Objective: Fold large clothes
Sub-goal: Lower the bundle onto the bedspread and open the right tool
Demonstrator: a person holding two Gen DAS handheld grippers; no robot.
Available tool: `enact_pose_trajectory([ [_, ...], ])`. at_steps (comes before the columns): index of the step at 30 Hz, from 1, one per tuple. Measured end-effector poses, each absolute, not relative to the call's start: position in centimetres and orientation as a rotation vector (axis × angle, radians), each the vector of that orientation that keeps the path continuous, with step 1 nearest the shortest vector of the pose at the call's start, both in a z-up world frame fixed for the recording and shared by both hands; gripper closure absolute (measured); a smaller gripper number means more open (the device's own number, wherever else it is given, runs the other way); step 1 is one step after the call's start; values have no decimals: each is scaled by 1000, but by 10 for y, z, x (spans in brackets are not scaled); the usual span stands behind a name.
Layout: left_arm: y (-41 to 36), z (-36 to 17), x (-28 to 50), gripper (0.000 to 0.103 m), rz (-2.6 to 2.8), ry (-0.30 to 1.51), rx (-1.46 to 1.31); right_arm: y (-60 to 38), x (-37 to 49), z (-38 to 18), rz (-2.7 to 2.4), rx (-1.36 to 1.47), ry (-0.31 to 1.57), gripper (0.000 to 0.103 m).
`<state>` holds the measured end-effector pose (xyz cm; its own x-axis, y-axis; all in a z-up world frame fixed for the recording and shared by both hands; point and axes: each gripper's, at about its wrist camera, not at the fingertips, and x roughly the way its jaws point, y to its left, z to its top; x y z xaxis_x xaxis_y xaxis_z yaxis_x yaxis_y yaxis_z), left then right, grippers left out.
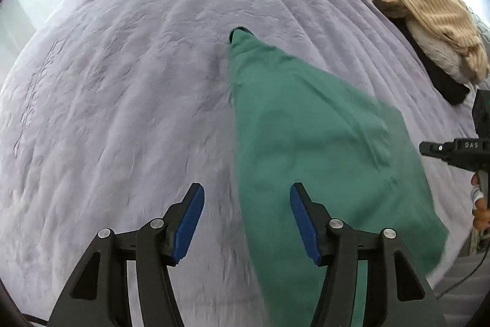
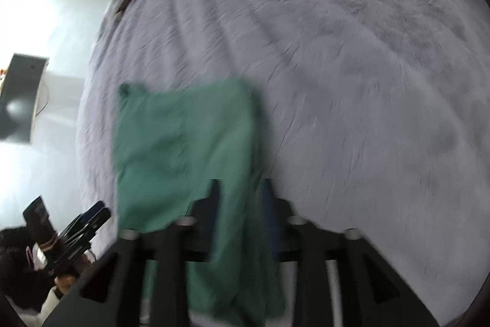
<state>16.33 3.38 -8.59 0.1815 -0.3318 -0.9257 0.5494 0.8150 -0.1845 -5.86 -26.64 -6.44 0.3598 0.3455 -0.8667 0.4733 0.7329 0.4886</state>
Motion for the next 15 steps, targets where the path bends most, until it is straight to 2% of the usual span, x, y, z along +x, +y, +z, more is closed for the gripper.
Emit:
enact_pose_trajectory([
  [4,45,-71,132,43,-652,1278,209,-231,-87,-42,-25,760,1237,61],
  [6,48,-68,111,43,-679,1295,208,-209,-91,-38,14,753,1245,74],
  [9,52,-75,87,43,-698,1336,221,-185,-97,-41,53,720,1286,86],
  [11,53,-85,72,43,-692,1349,264,-174,-98,-50,12,652,1328,87],
  [15,62,-103,50,43,-686,1347,298,-180,-100,-75,-107,607,1386,97],
])
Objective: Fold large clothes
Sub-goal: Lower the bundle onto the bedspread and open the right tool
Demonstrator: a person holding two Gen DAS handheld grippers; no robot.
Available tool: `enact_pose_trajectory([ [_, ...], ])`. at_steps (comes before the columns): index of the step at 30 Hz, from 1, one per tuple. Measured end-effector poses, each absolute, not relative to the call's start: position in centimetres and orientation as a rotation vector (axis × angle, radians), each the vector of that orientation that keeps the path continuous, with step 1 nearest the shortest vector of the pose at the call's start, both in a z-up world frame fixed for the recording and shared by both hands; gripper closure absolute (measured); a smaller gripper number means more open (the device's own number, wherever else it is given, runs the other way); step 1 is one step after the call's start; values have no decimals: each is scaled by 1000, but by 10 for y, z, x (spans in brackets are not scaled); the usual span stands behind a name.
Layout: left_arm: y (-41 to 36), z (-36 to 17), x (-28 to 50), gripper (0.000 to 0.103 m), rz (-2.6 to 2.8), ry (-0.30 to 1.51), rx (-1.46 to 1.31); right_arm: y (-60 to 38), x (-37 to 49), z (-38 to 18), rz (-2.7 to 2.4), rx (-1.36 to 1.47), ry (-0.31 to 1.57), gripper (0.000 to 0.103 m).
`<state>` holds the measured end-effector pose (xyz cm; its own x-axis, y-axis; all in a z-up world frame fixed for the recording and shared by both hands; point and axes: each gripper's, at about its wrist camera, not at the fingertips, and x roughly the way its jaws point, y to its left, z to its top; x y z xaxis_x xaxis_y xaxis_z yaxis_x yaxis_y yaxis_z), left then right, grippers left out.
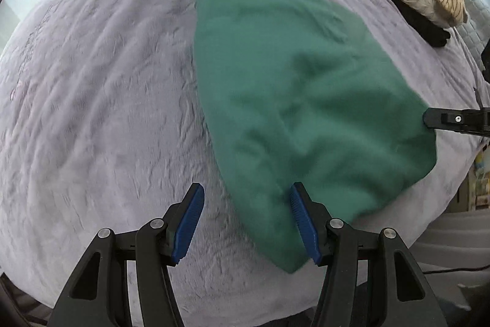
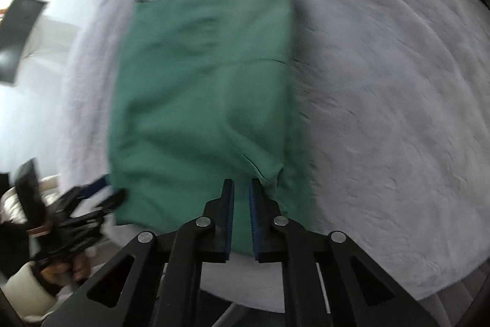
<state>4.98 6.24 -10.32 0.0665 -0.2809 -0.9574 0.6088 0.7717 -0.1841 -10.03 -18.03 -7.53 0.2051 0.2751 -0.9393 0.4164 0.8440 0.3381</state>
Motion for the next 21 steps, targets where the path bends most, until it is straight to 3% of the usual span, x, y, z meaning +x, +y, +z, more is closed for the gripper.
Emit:
enact_pose_trajectory([
  [4,69,-106,49,31,-660,1340,281,-186,-110,-110,-163,665,1455,100],
  [8,73,-108,48,31,-649,1360,254,-184,-111,-126,-196,689,1465,100],
  [21,71,-88,48,31,-560,1397,280,-175,-121,-95,-227,589,1511,99],
])
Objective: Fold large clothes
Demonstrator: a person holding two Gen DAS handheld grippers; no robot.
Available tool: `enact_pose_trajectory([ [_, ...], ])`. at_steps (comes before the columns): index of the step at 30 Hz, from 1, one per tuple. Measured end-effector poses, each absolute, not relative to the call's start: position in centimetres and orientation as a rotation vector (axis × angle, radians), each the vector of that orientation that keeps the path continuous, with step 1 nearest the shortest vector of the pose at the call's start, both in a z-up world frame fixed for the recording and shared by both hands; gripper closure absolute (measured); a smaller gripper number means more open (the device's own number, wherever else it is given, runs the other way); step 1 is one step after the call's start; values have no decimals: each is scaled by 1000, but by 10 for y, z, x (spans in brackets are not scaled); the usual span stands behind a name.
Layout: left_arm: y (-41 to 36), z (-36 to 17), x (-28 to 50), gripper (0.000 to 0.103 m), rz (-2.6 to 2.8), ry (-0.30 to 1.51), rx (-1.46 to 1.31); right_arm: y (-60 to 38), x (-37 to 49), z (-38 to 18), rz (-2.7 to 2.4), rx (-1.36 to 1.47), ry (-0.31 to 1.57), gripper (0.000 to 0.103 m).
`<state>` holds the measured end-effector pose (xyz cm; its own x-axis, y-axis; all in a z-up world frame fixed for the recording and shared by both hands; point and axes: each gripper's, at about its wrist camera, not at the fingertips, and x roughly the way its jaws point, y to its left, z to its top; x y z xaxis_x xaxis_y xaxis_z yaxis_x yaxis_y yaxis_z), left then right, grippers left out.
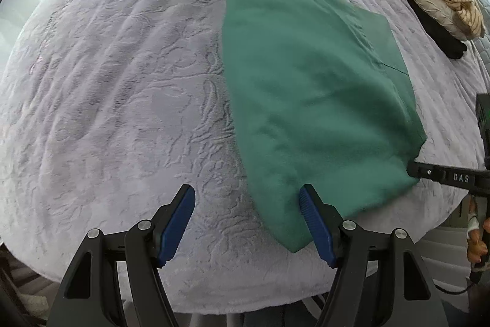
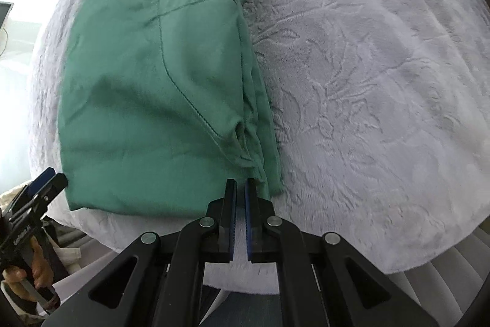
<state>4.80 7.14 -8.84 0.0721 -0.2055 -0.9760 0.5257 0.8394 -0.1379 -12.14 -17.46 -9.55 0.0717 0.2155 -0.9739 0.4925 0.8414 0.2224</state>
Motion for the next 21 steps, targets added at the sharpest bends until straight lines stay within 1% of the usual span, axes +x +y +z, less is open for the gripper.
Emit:
enact_pose_trajectory([
  [3,73,-83,50,31,-531,1393,285,-174,-121,-82,-219,576,1491,99],
  [5,75,-77,54,31,-515,1385,281,-173,-122,-72,-219,571,1479,95],
  [9,77,-69,61,31,-496,1384,263,-173,-109,-60,-234,582,1455,95],
  [12,75,-66,67,31,-479,1376,275,-184,-115,-51,-239,597,1439,95],
  [21,66,-60,70,31,-480,1378,291,-177,-106,-45,-260,625,1422,95],
])
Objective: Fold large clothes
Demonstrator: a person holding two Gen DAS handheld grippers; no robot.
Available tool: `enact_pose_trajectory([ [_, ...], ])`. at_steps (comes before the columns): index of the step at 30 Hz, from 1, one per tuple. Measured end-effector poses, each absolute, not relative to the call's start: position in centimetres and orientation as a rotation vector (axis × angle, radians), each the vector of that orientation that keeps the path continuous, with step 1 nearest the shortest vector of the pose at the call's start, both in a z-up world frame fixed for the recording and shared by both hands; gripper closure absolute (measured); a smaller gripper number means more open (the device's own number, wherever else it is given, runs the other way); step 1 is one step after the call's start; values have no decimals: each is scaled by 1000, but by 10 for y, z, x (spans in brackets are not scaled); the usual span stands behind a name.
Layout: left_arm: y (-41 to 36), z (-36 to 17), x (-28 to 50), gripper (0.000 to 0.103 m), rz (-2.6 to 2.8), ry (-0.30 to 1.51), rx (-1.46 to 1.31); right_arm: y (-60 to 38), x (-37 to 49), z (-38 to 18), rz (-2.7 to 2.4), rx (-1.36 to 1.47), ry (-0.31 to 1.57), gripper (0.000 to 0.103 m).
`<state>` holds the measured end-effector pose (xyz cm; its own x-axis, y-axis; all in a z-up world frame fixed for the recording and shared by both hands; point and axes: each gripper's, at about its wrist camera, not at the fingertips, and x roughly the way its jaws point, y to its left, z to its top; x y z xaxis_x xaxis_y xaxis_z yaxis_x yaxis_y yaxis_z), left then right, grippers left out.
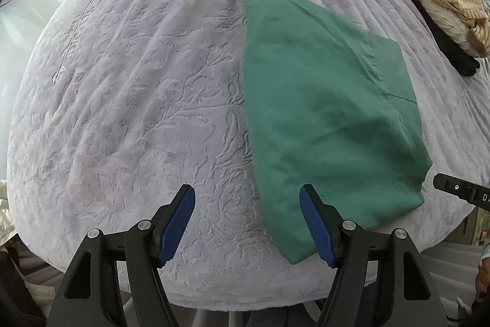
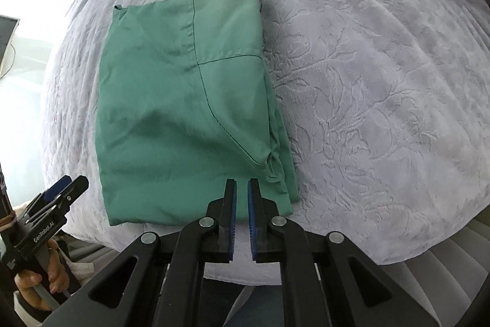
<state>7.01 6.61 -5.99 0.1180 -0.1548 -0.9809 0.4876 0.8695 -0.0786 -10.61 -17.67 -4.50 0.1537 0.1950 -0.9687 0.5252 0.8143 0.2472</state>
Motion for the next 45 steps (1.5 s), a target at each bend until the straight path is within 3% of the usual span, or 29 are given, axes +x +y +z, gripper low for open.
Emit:
enact_pose_trajectory([
  [6,66,-57,74,29,-477,1388,277,-174,-104,-38,-280,616,1406,95],
  [8,65,-55,75,3,-476,1385,270,-175,-102,-35,-282,614,1399,95],
  [21,58,-46,77,2,-487,1368,270,-172,-92,-39,-276,597,1410,94],
  [22,59,-46,78,2,-484,1371,267,-172,-92,-42,-275,593,1419,92],
  [24,62,-47,79,2,-475,1374,259,-171,-92,-51,-276,577,1442,65],
  [26,65,-48,80,2,-465,1378,258,-171,-90,-62,-282,553,1453,58],
  [34,68,-49,78,2,-452,1383,282,-191,-92,-130,-338,605,1554,58],
  [45,63,-51,70,2,-457,1386,310,-188,-109,-70,-326,571,1508,56],
])
